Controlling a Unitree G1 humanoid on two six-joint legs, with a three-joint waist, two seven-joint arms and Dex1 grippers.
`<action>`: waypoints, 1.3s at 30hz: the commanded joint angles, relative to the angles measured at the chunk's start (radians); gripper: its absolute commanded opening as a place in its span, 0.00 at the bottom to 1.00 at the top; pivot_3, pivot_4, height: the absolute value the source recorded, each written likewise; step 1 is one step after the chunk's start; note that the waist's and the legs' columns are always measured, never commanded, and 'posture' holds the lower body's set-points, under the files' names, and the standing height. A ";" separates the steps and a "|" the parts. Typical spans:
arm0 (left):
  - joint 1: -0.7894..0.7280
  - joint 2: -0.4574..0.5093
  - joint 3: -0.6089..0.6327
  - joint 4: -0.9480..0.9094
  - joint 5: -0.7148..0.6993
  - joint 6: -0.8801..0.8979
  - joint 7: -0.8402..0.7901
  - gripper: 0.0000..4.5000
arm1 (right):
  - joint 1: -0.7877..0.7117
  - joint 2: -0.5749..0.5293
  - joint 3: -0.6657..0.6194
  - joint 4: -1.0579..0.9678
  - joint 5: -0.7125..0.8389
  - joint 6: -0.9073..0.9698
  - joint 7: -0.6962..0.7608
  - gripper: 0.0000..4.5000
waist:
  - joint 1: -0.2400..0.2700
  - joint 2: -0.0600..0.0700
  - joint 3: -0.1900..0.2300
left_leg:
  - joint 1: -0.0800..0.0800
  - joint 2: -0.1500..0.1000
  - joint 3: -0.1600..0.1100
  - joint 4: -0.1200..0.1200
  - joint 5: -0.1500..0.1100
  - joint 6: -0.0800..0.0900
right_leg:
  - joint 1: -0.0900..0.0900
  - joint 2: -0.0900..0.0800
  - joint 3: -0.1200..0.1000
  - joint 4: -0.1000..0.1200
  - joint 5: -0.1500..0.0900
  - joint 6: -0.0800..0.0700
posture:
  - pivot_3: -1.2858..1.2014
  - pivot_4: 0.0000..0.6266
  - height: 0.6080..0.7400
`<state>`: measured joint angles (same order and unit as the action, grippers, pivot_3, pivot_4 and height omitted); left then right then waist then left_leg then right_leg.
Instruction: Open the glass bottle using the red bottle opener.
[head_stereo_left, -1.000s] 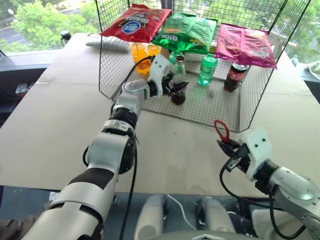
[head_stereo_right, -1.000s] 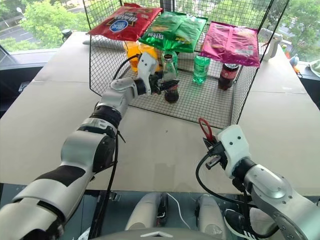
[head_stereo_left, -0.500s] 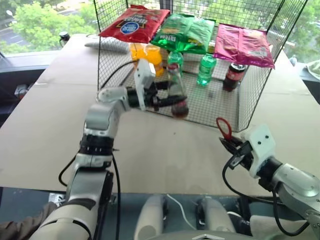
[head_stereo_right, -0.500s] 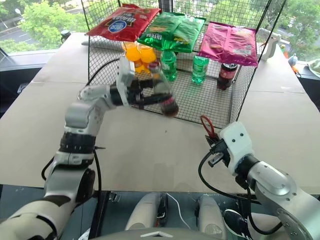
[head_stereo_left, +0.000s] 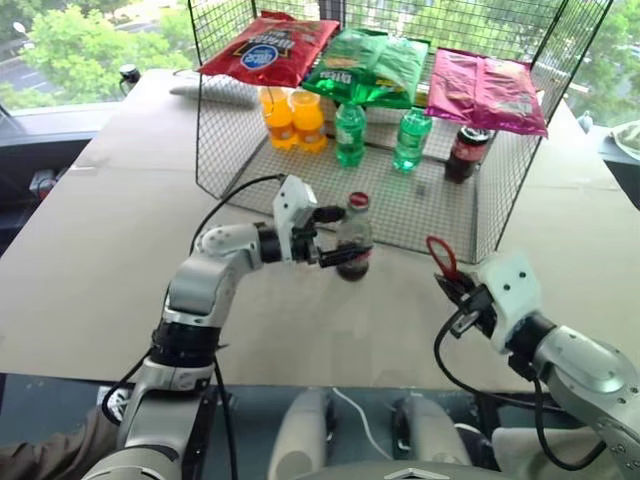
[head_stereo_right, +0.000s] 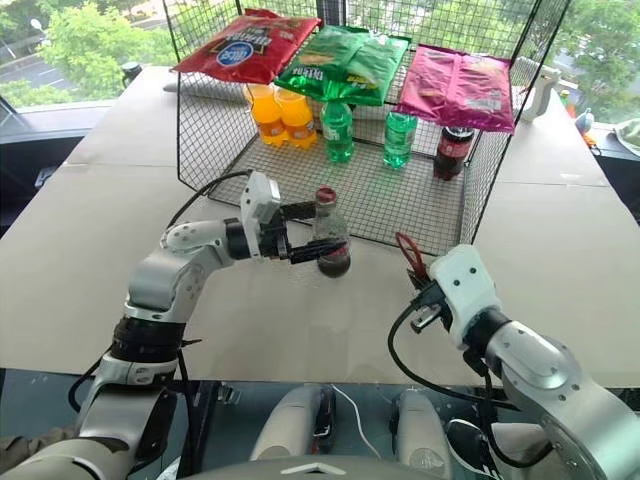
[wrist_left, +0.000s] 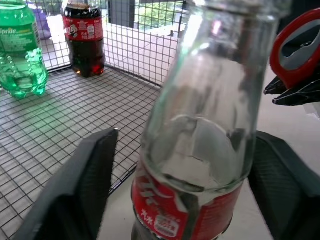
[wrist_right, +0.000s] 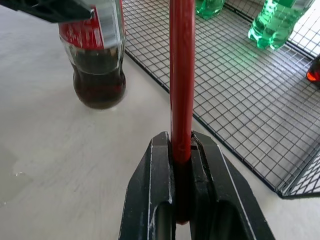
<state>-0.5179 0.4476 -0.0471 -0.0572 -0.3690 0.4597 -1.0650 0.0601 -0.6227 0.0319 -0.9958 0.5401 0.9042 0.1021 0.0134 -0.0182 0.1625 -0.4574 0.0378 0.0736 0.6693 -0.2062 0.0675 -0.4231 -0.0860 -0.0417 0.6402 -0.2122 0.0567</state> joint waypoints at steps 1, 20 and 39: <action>-0.011 0.011 0.010 -0.037 -0.018 -0.035 0.005 0.99 | -0.009 0.011 0.006 0.000 -0.033 -0.026 0.013 0.00 | 0.001 0.000 0.000 | 0.000 0.000 0.000 0.000 0.000 0.000 | 0.000 0.000 0.000 0.000 0.000 0.000 | 0.52 0.24 1.00; -0.043 0.037 0.018 -0.073 -0.076 -0.026 0.019 0.63 | -0.191 0.001 0.079 0.108 -0.219 -0.091 0.102 0.00 | 0.000 0.000 0.000 | 0.000 0.000 0.001 0.000 0.000 0.000 | 0.000 0.000 0.000 0.000 0.000 0.000 | 0.52 0.24 1.00; -0.051 0.029 0.006 -0.084 -0.083 -0.031 0.040 0.63 | -0.477 0.048 0.394 0.367 -0.736 -0.353 0.061 0.00 | -0.001 0.000 0.000 | 0.000 -0.001 0.002 0.000 0.003 -0.004 | 0.000 0.000 0.000 0.000 0.000 0.000 | 0.52 0.24 1.00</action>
<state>-0.5471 0.4766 -0.0439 -0.1084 -0.4361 0.4425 -1.0274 -0.4017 -0.5739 0.4280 -0.6161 -0.1461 0.6136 0.1675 0.0124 -0.0180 0.1625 -0.4570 0.0370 0.0756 0.6691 -0.2036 0.0632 -0.4231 -0.0858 -0.0414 0.6405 -0.2121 0.0571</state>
